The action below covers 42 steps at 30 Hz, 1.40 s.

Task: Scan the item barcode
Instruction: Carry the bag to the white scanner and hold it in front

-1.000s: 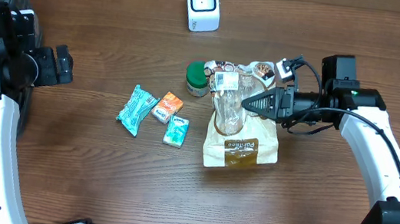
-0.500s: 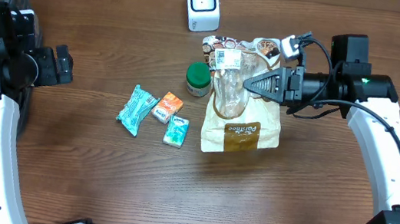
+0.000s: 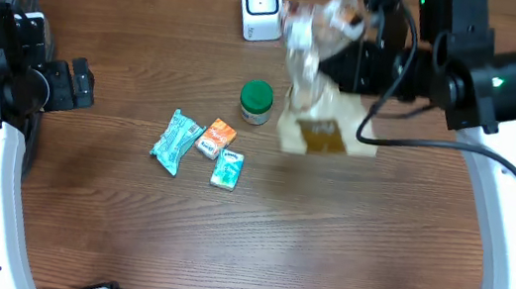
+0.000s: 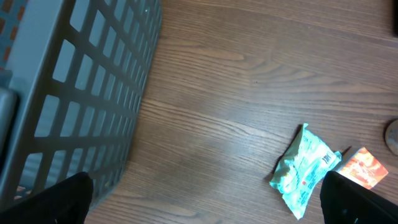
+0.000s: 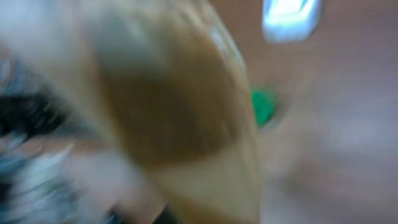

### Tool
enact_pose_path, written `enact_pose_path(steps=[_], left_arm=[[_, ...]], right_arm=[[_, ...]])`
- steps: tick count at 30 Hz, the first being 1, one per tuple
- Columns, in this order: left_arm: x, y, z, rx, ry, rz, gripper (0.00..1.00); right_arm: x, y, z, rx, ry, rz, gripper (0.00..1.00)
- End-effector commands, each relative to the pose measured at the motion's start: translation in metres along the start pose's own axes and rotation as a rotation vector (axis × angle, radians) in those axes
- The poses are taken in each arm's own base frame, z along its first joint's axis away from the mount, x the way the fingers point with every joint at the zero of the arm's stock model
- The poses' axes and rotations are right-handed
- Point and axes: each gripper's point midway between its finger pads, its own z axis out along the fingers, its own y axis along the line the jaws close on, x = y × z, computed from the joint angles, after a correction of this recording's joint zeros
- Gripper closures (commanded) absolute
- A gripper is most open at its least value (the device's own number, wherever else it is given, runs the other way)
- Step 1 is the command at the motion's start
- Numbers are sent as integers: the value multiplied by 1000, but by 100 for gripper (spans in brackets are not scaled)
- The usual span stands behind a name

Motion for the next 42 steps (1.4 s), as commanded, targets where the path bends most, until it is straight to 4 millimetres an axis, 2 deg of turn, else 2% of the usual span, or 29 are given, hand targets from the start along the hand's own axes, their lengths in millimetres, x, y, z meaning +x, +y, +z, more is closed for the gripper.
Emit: enact_pose_path(steps=[1,4,9,14,19,23,26,36,42], left_arm=[[-3,-2,0,9,-6,13,0],[-3,-2,0,9,-7,13,0],[-3,-2,0,9,-7,13,0],[-3,-2,0,9,-7,13,0],[-3,-2,0,9,-6,13,0],[-3,-2,0,9,-7,13,0],[-3,-2,0,9,-7,13,0],[-3,-2,0,9,-7,13,0],[-3,-2,0,9,-7,13,0]], right_arm=[[-49,-44,2,386,-173,-52,96],[-85,-63,22,590,-267,-201,96],[-126,-88,77,782,-329,-415,96],[-142,-113,130,889,-338,-539,96],[-131,-130,186,951,-218,-746,96],[-114,-126,223,944,-133,-889,96],[-108,-124,242,935,-134,-911,96],[-92,-139,282,948,-120,-915,96],[-88,-136,286,950,-111,-921,96]])
